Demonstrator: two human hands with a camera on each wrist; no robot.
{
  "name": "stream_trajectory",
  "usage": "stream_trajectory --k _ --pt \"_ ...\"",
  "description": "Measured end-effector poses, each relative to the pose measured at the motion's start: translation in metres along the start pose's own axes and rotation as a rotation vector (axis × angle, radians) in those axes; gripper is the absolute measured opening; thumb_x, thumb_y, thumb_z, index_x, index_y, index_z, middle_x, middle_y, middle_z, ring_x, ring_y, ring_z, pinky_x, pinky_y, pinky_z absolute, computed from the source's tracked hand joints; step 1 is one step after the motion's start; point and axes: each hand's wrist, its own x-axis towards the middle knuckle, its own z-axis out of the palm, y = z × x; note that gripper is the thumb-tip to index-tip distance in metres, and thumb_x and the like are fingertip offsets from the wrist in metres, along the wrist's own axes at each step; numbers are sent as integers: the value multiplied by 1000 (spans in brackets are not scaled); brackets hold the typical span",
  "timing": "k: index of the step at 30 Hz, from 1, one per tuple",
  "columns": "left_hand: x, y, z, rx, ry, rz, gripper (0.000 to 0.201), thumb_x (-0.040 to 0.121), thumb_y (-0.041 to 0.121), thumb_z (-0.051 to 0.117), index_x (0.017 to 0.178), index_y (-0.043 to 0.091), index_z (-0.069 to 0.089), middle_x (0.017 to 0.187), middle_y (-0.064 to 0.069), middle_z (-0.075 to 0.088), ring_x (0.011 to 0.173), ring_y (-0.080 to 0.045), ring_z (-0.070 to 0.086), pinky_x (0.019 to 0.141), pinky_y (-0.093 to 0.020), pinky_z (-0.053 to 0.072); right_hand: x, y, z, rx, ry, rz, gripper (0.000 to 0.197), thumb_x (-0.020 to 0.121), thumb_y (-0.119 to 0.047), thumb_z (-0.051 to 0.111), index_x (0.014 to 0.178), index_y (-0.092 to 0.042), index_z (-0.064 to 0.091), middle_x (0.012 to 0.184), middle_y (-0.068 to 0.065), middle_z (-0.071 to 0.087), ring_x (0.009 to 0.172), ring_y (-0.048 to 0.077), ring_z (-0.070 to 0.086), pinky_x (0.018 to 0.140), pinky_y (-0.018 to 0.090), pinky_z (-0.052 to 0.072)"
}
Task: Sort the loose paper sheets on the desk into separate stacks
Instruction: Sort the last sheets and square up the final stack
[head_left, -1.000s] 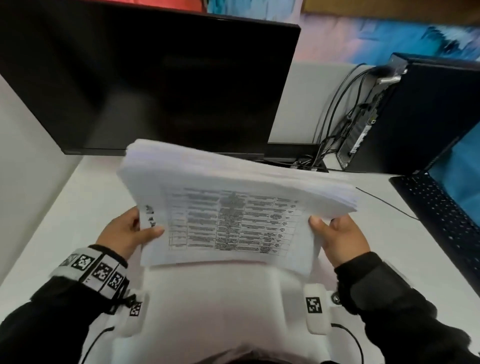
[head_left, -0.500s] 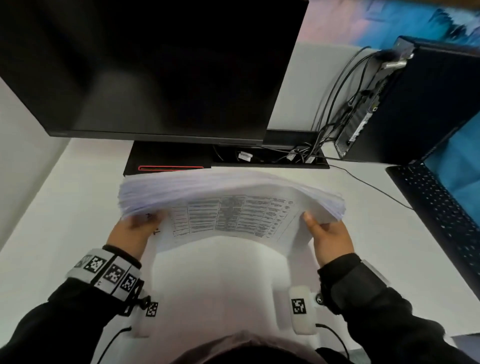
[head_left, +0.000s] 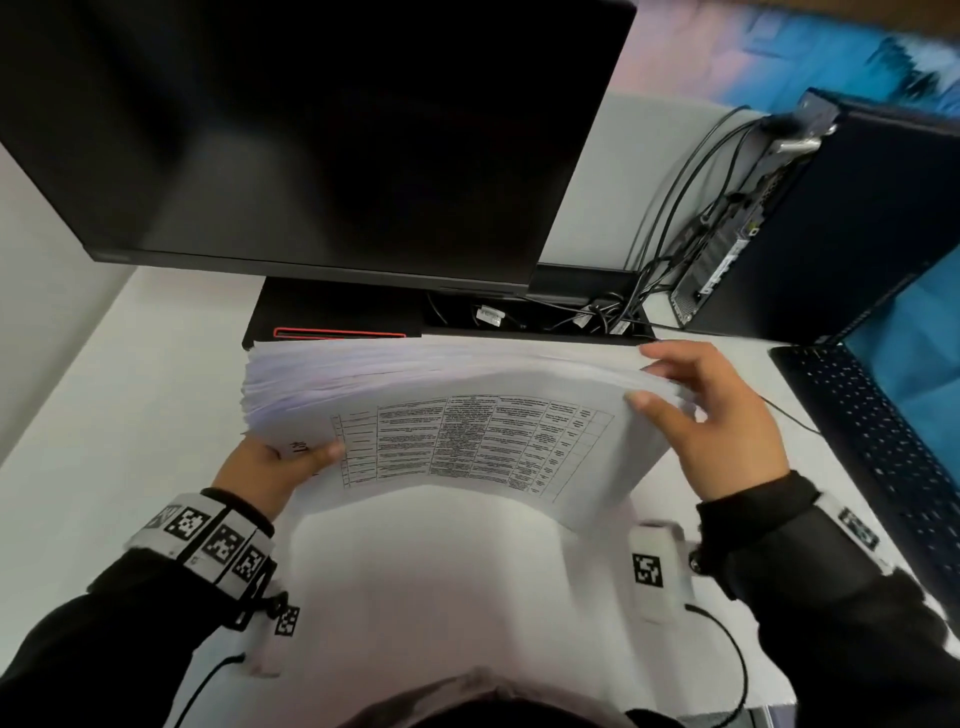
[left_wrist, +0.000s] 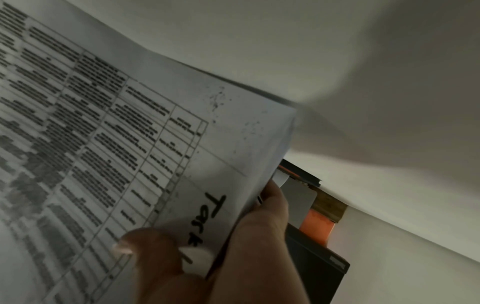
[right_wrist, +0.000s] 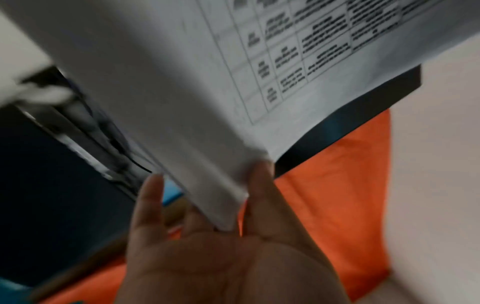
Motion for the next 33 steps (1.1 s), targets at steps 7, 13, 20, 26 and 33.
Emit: stream_trajectory --k 7,13,20,26,33 --pt "12 -4 -7 59 -63 -47 56 25 60 80 74 37 69 75 17 70 83 -10 63 80 -32 49 17 -53 37 -809 -289 -195 60 87 1 43 137 -32 36 117 -3 51 119 21 46 112 49 18" --pt "14 3 0 19 -63 -100 45 50 26 88 87 27 63 83 14 66 83 -9 60 91 -36 44 16 -63 78 -884 -342 -315 40 97 -24 37 136 -23 30 125 1 47 116 23 42 107 48 23" --pt "19 13 15 43 0 -33 37 71 12 79 99 18 57 96 -5 59 92 -18 53 82 -29 37 36 -45 60 -621 -242 -393 31 86 1 50 106 -23 55 90 -2 63 85 22 57 80 33 45" --pt "16 27 44 -206 150 -56 35 77 19 73 104 17 51 99 -14 63 87 -18 65 77 -23 52 56 -20 6 -264 -139 -97 18 85 -16 62 81 -32 55 73 -9 57 66 6 50 61 19 38" --pt "3 38 132 -546 -85 -243 39 89 4 54 126 16 46 104 -10 64 88 -24 65 74 -31 58 53 65 -26 90 -52 408 16 85 -14 63 75 -25 59 73 -1 61 56 17 55 59 23 47"
